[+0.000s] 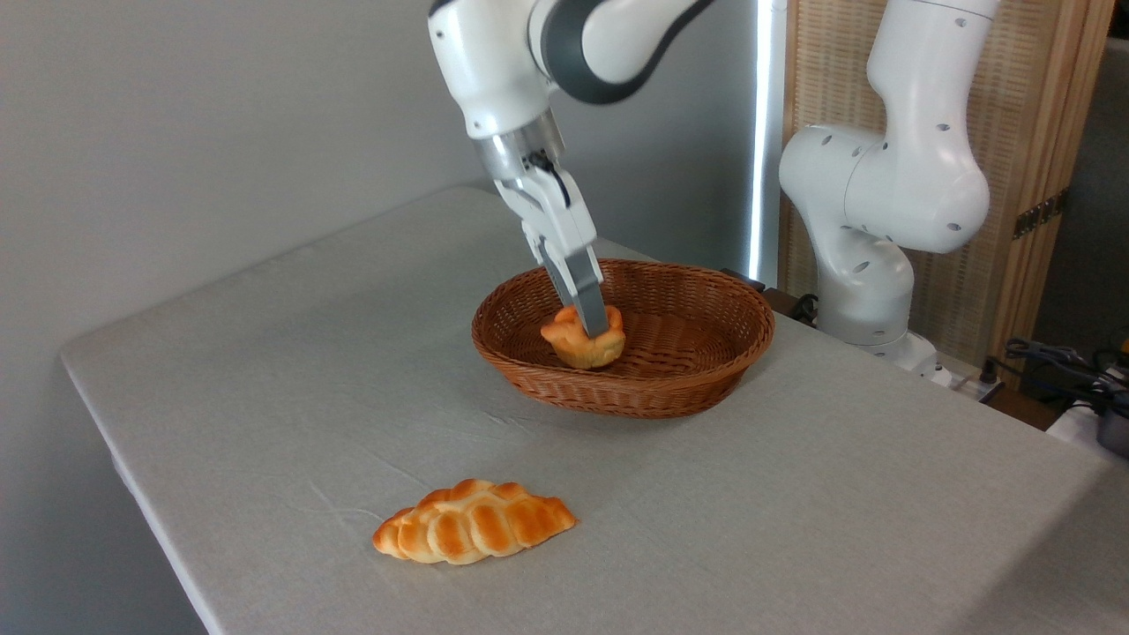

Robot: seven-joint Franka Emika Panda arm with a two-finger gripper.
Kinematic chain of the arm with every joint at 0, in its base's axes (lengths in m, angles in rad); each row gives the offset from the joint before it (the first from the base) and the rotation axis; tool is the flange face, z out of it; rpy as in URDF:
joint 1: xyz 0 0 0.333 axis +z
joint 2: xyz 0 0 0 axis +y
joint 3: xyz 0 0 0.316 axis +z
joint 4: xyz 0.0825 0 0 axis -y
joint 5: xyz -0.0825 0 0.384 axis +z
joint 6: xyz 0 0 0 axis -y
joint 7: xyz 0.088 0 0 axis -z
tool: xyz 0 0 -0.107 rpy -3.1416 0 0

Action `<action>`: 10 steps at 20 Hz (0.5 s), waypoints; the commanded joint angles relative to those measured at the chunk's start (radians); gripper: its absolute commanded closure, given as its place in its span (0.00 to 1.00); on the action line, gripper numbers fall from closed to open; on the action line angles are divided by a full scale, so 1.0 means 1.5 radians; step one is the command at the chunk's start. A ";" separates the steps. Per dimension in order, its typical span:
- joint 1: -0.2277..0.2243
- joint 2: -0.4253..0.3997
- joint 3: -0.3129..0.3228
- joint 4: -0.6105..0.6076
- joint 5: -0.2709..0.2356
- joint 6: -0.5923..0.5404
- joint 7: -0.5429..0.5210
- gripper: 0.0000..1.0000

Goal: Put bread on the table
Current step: 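Lift the roll out of the basket and move it beside the basket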

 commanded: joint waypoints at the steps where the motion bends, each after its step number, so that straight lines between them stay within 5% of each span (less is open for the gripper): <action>1: 0.006 -0.001 0.034 0.068 0.000 -0.038 0.031 0.65; 5: 0.006 0.022 0.092 0.139 0.000 -0.033 0.038 0.65; 10: 0.006 0.081 0.116 0.203 0.001 0.029 0.036 0.65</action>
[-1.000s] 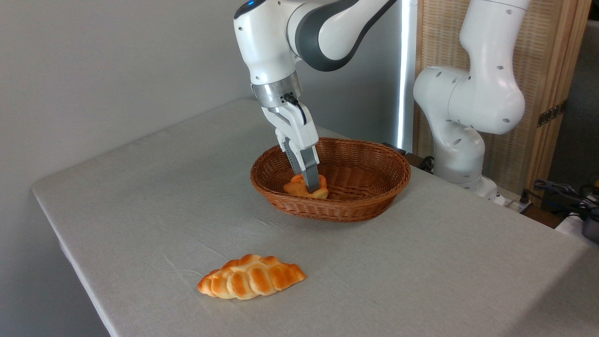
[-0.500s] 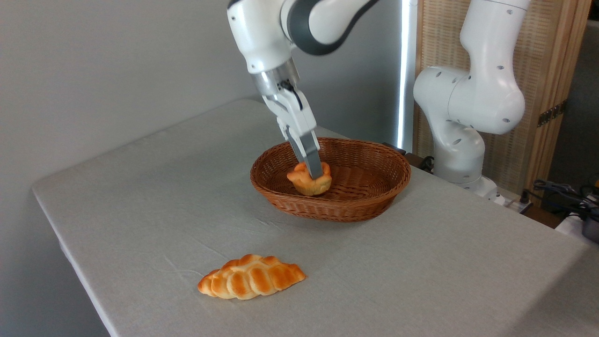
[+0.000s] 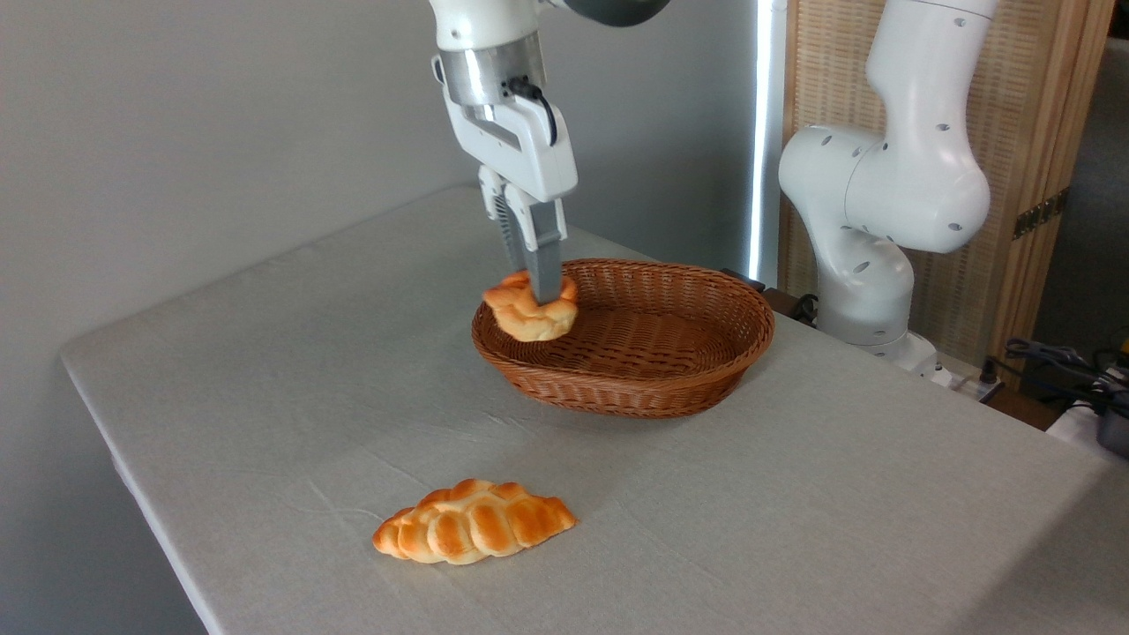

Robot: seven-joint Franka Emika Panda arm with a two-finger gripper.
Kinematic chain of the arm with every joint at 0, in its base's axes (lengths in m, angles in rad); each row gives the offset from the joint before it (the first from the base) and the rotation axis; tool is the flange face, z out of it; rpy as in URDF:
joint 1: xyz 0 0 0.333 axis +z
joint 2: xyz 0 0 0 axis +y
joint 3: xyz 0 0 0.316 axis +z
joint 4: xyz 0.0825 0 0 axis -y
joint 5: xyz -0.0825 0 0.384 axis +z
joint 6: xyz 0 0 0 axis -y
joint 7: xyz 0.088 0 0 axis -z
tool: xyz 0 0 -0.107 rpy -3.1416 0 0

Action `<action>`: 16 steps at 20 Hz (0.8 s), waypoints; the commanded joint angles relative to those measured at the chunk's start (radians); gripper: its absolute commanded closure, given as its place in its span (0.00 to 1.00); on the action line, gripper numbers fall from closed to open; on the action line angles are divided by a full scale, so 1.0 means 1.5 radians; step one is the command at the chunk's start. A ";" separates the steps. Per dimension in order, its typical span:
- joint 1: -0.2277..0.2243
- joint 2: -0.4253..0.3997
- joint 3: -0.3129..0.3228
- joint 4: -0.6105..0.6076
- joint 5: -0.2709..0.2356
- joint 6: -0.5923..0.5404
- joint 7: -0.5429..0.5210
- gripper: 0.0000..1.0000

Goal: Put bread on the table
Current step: 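Lift the roll out of the basket and move it beside the basket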

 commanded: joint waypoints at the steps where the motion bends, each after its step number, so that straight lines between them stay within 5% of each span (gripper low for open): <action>1: -0.004 0.075 0.008 0.059 0.001 0.055 0.003 0.65; 8: -0.039 0.172 -0.001 0.063 0.003 0.219 0.000 0.52; 10: -0.046 0.187 -0.003 0.063 0.017 0.232 0.000 0.40; 12: -0.057 0.202 -0.004 0.063 0.069 0.234 -0.004 0.13; 14: -0.061 0.205 -0.004 0.063 0.088 0.234 -0.004 0.01; 16: -0.061 0.207 -0.004 0.063 0.089 0.234 -0.004 0.00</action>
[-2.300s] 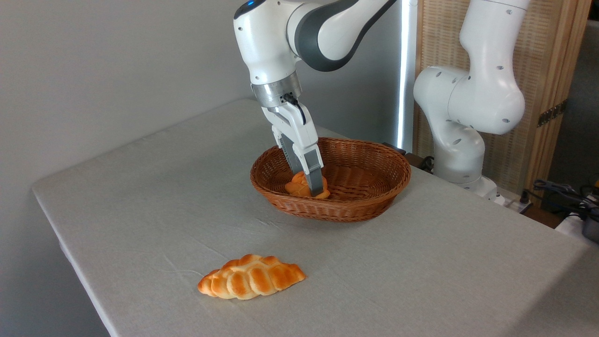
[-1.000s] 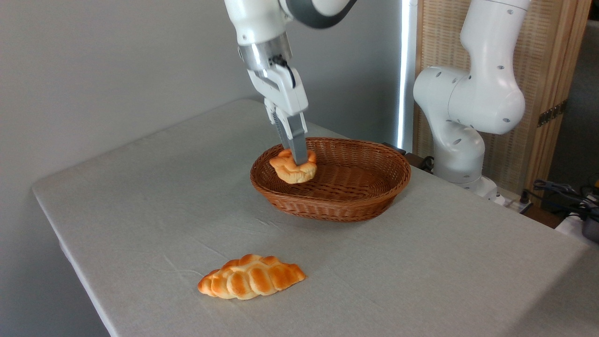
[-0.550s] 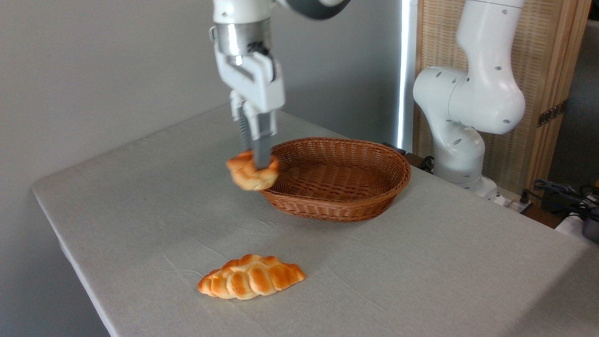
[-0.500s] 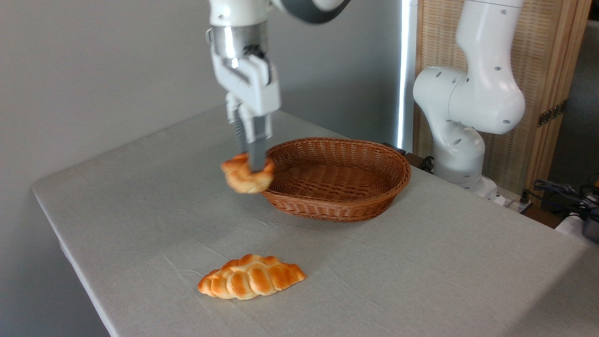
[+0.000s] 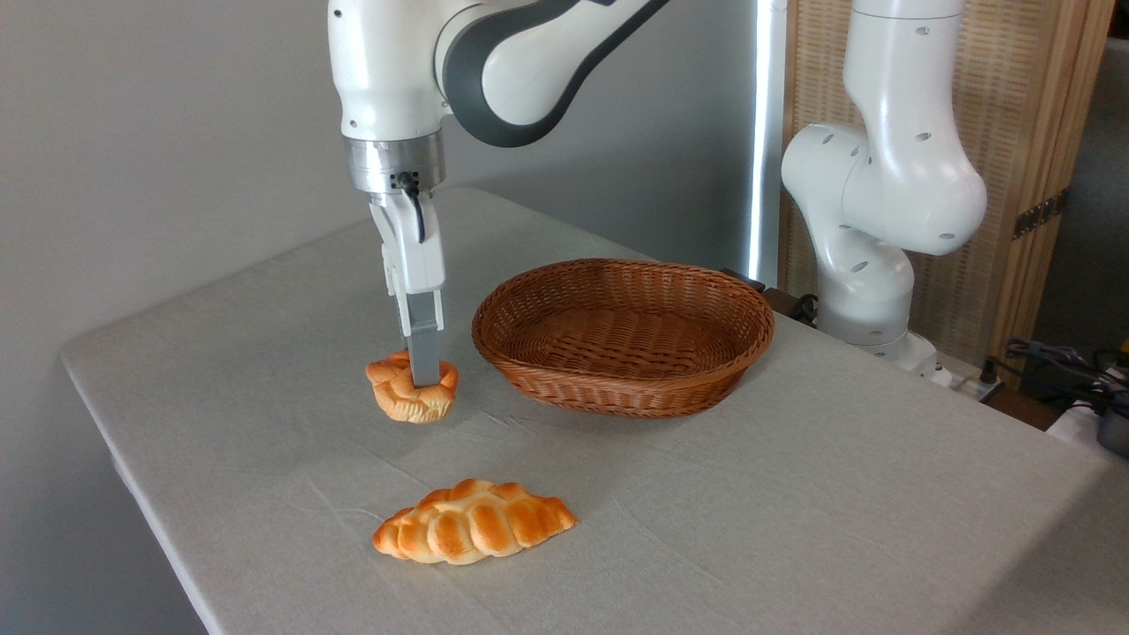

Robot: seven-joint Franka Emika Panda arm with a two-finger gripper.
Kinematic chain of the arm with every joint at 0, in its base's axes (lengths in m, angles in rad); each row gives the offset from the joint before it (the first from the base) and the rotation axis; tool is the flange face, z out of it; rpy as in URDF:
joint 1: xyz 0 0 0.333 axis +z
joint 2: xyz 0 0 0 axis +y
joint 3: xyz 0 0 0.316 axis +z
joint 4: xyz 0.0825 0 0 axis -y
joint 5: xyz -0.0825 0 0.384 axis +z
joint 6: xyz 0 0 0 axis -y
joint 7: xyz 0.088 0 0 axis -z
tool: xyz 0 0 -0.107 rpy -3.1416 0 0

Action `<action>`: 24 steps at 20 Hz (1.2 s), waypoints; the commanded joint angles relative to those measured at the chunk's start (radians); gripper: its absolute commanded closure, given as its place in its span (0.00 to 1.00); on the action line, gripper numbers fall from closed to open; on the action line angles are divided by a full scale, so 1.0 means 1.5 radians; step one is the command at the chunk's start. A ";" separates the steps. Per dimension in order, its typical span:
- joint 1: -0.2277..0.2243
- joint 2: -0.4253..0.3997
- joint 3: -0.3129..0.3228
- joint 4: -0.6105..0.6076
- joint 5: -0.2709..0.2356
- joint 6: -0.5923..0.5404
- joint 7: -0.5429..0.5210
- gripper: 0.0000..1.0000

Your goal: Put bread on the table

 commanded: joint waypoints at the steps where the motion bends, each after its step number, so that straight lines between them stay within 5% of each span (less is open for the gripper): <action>1: -0.006 0.010 0.004 0.011 0.019 0.002 -0.004 0.00; 15: -0.004 -0.013 0.014 0.026 0.011 -0.020 -0.047 0.00; 21: 0.003 0.019 0.064 0.199 0.001 -0.242 -0.077 0.00; 24: 0.004 0.026 0.110 0.249 -0.053 -0.285 -0.078 0.00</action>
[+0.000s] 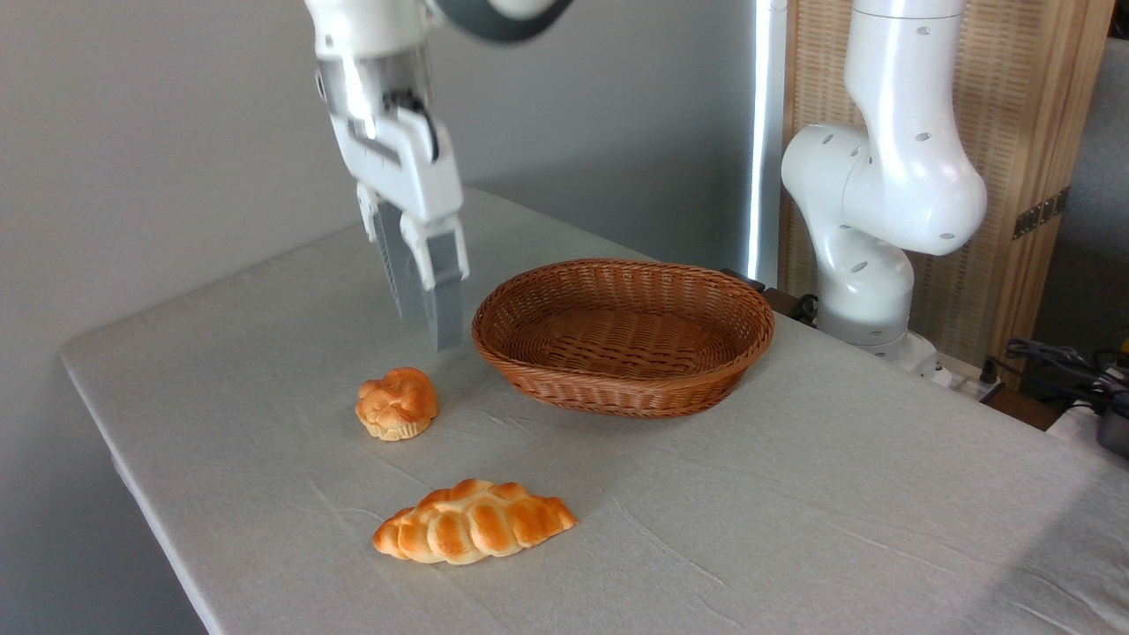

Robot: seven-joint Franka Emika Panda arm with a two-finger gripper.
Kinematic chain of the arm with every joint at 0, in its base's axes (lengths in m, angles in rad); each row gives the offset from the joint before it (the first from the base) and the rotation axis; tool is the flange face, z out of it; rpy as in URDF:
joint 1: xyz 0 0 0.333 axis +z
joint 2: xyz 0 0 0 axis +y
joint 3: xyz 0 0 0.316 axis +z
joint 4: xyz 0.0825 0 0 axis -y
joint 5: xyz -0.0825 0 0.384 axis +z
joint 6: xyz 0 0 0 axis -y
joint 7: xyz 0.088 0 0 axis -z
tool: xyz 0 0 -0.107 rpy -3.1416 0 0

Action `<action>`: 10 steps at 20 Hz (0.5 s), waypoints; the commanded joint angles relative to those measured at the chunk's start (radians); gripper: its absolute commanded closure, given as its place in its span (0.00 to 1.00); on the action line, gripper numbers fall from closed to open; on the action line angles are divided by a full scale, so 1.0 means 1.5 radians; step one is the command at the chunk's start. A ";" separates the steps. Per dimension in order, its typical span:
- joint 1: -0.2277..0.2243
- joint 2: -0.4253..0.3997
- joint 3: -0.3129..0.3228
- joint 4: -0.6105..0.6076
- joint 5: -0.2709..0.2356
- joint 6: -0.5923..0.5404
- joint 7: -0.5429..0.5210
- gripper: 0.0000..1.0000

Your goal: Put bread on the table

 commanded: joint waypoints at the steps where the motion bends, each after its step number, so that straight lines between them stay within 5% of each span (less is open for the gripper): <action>1: -0.003 0.028 0.073 0.088 -0.069 -0.063 -0.006 0.00; 10: 0.037 0.029 0.081 0.143 -0.077 -0.125 -0.007 0.00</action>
